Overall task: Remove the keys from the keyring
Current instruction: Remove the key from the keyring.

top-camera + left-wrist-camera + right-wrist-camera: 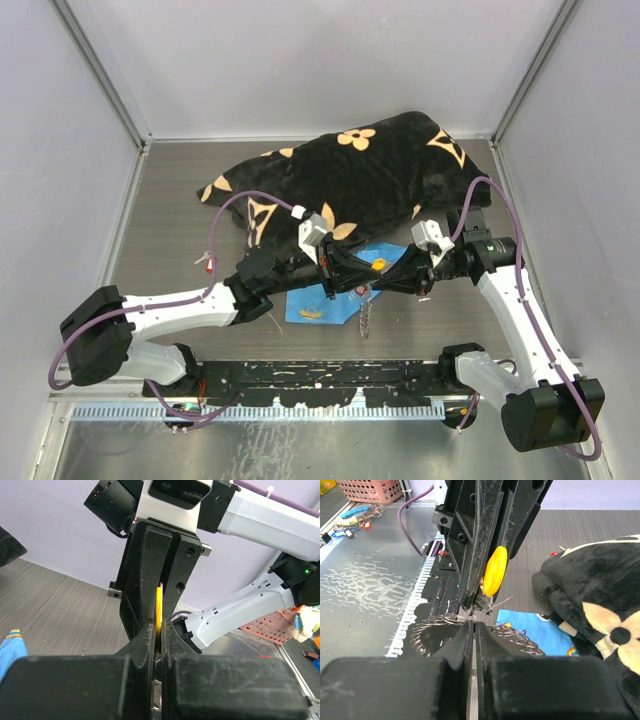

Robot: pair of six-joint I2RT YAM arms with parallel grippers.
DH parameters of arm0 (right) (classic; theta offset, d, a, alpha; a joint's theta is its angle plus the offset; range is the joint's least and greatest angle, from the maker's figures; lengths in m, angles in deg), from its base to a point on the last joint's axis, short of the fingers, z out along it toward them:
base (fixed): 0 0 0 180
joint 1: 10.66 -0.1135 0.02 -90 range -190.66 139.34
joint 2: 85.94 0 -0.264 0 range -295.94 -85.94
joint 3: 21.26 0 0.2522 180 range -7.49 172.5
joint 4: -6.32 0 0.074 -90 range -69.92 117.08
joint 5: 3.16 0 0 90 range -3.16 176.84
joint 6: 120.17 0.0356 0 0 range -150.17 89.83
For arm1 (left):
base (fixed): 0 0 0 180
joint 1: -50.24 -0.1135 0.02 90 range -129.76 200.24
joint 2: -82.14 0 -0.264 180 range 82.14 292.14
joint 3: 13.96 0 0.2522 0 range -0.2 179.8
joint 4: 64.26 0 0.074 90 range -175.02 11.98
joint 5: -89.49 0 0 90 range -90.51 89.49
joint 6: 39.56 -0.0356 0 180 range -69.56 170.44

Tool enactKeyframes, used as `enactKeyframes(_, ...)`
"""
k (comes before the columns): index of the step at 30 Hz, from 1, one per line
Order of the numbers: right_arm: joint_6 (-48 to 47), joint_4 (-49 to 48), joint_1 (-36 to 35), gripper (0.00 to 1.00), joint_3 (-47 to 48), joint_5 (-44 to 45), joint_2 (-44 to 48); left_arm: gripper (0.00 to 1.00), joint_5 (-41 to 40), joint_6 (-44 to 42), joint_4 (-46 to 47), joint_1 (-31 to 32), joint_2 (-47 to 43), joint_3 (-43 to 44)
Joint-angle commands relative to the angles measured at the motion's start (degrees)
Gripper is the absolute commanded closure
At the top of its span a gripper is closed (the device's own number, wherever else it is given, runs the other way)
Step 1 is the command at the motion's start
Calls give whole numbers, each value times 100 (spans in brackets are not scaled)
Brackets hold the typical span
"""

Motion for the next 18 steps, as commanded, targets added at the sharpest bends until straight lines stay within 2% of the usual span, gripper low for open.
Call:
enactKeyframes(1, -32, 20, -3, 96, 199, -485, 35, 100, -10, 49, 699, -4, -35, 269)
enactKeyframes(4, 38, 0, -1, 99, 213, -458, 62, 100, -37, 54, 709, -10, -41, 231)
enactKeyframes(18, 667, -325, -1, 99, 230, 56, 57, 100, -495, -60, 1086, -7, -247, -372)
